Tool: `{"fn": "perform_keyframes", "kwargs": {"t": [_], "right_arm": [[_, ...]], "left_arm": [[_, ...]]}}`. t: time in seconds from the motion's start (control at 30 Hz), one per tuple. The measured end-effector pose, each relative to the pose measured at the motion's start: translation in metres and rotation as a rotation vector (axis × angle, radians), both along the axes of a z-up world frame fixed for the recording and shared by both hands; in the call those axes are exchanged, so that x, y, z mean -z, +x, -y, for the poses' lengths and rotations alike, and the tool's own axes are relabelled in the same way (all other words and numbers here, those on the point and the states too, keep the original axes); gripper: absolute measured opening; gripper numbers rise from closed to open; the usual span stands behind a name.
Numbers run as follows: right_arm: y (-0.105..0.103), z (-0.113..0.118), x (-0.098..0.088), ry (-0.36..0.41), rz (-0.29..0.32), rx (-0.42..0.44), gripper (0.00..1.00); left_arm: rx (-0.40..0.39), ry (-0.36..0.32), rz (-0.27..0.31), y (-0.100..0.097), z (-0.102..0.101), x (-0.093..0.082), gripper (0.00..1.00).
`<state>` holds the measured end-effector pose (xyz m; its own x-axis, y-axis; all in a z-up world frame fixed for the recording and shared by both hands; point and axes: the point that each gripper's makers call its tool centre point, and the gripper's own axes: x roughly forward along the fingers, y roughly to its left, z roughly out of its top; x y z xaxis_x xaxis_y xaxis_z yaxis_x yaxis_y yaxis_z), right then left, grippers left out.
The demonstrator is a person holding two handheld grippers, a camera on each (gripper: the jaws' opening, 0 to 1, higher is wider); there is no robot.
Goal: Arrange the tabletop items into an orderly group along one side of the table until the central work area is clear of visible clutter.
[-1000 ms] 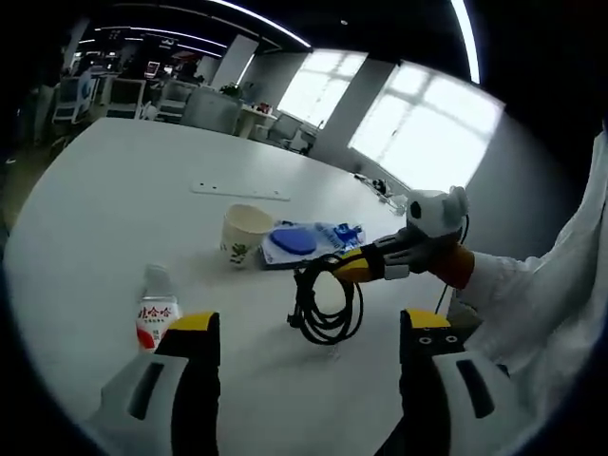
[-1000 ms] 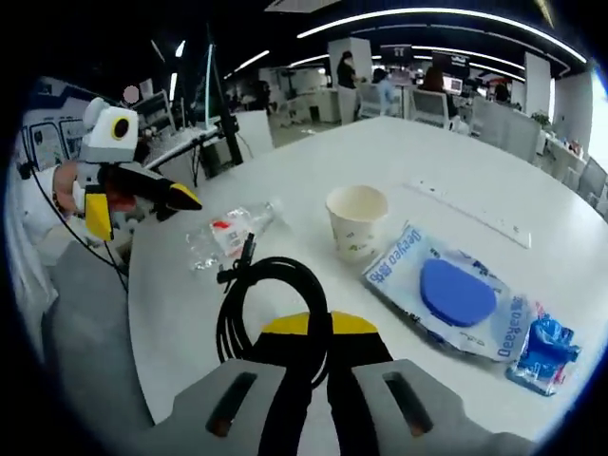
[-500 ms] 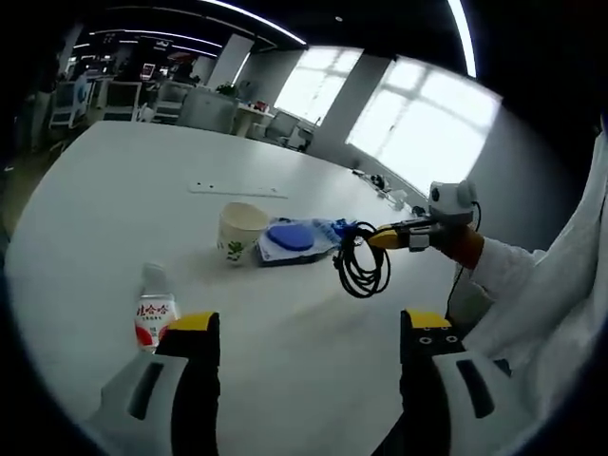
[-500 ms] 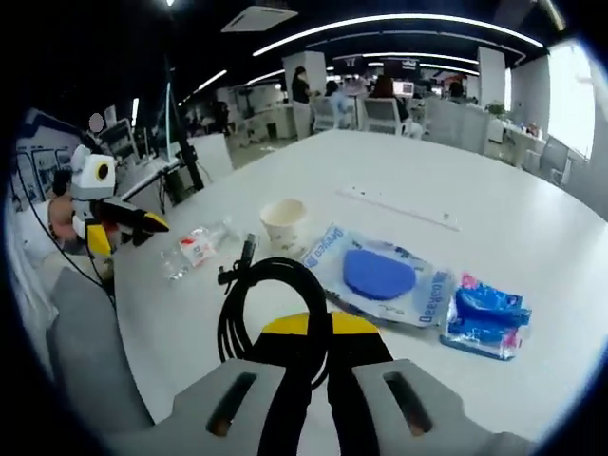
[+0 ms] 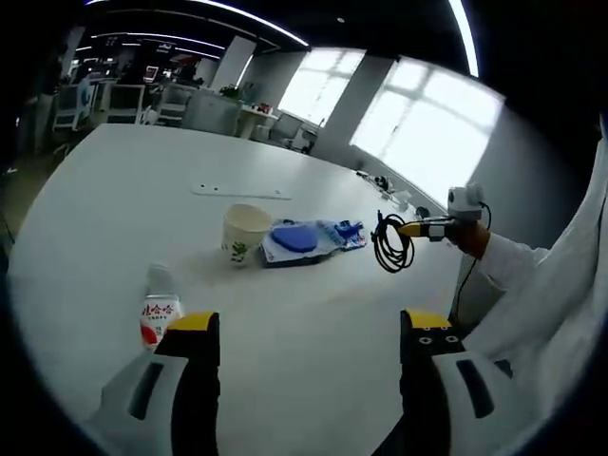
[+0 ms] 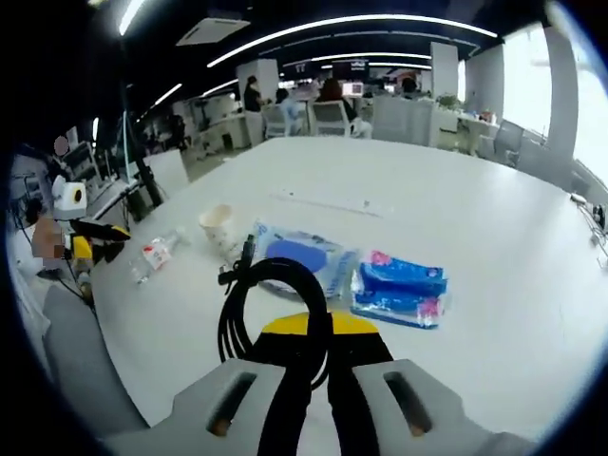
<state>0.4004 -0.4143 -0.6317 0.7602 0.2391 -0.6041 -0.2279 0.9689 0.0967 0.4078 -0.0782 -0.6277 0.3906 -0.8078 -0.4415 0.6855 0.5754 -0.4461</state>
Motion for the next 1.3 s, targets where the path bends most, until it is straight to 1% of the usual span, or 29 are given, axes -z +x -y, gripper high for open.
{"fn": "perform_keyframes", "kwargs": {"t": [0.1, 0.2, 0.37, 0.5, 0.57, 0.7, 0.97, 1.03, 1.07, 1.13, 1.2, 1.3], "right_arm": [[-0.005, 0.017, 0.002, 0.000, -0.009, 0.030, 0.01], [-0.009, 0.033, 0.006, 0.020, -0.024, 0.073, 0.01], [-0.012, 0.049, 0.015, 0.058, -0.047, 0.120, 0.01], [-0.011, 0.054, 0.027, 0.093, -0.083, 0.147, 0.01], [-0.009, 0.055, 0.035, 0.117, -0.109, 0.157, 0.01], [-0.004, 0.056, 0.049, 0.135, -0.144, 0.173, 0.01], [0.000, 0.053, 0.067, 0.148, -0.213, 0.165, 0.01], [0.000, 0.055, 0.071, 0.147, -0.225, 0.170, 0.01], [-0.001, 0.056, 0.075, 0.153, -0.245, 0.176, 0.01], [0.000, 0.057, 0.080, 0.154, -0.254, 0.175, 0.01], [-0.001, 0.059, 0.086, 0.153, -0.278, 0.178, 0.01], [-0.001, 0.062, 0.091, 0.148, -0.292, 0.186, 0.01]], "left_arm": [[0.002, 0.008, -0.002, -0.001, 0.000, 0.002, 0.79], [0.001, 0.009, -0.003, -0.001, 0.000, 0.002, 0.79], [-0.006, 0.011, -0.004, 0.001, 0.001, 0.002, 0.78], [-0.008, 0.014, -0.007, 0.002, 0.002, 0.002, 0.78], [-0.008, 0.019, -0.010, 0.002, 0.001, 0.004, 0.78], [-0.010, 0.025, -0.018, 0.002, 0.000, 0.007, 0.78], [-0.024, 0.032, -0.026, 0.006, -0.003, 0.011, 0.78], [-0.027, 0.032, -0.026, 0.007, -0.003, 0.012, 0.78], [-0.028, 0.032, -0.027, 0.007, -0.003, 0.012, 0.78], [-0.030, 0.032, -0.030, 0.007, -0.003, 0.013, 0.78], [-0.032, 0.034, -0.032, 0.007, -0.003, 0.015, 0.78], [-0.032, 0.033, -0.035, 0.007, -0.002, 0.016, 0.78]]}}
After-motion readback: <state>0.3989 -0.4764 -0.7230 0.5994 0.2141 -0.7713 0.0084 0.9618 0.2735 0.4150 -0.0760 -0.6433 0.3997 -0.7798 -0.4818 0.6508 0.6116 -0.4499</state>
